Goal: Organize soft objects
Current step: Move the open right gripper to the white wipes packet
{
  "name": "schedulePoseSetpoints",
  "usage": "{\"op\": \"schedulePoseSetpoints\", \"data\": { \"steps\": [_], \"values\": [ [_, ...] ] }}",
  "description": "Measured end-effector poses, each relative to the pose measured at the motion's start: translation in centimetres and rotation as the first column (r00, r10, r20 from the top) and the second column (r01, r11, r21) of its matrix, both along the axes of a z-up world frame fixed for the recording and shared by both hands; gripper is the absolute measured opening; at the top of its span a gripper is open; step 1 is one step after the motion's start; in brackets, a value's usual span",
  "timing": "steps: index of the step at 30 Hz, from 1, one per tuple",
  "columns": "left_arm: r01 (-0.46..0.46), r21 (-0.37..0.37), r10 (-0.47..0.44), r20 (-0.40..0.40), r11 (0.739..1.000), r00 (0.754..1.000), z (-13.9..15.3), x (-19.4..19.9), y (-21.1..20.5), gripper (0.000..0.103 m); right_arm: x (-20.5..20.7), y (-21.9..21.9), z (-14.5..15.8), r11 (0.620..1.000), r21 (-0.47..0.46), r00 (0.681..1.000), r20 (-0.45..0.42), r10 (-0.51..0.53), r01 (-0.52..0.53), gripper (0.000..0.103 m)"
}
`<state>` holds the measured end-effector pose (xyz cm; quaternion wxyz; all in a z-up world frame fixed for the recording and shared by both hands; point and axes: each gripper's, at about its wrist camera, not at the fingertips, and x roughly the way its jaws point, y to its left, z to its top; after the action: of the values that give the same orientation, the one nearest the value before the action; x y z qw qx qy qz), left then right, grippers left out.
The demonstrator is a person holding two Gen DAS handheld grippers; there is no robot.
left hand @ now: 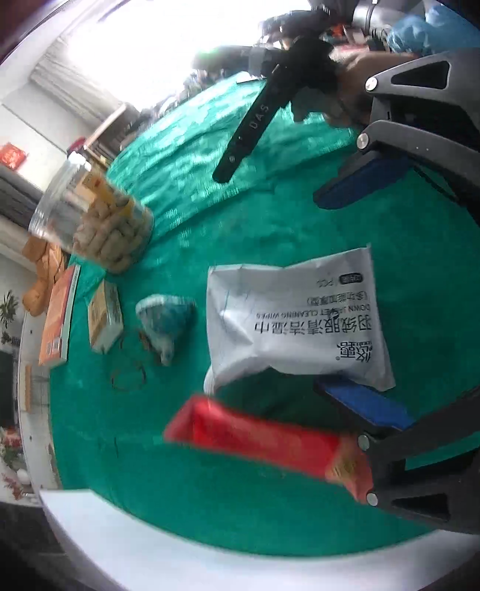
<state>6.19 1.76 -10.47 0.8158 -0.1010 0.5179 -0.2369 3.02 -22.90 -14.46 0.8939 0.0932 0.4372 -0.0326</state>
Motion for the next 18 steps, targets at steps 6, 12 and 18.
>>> {"op": "schedulePoseSetpoints", "data": {
  "steps": [6,12,18],
  "values": [
    [0.091,-0.383,-0.074,0.059,0.919,0.996,3.7,3.0,-1.0,0.088,-1.6,-5.5,0.1,0.951,0.24,0.974,0.063,-0.217,0.196,0.092],
    [-0.018,-0.019,0.021,0.17,1.0,0.985,5.4,1.4,4.1,0.088,-0.5,-4.2,0.0,0.961,0.188,0.975,0.057,-0.217,0.203,0.094],
    [-0.075,0.283,0.008,0.232,0.956,0.973,3.0,-0.2,4.8,0.088,-0.1,-3.0,-0.1,0.971,0.131,0.977,0.056,-0.207,0.198,0.094]
  ]
}}
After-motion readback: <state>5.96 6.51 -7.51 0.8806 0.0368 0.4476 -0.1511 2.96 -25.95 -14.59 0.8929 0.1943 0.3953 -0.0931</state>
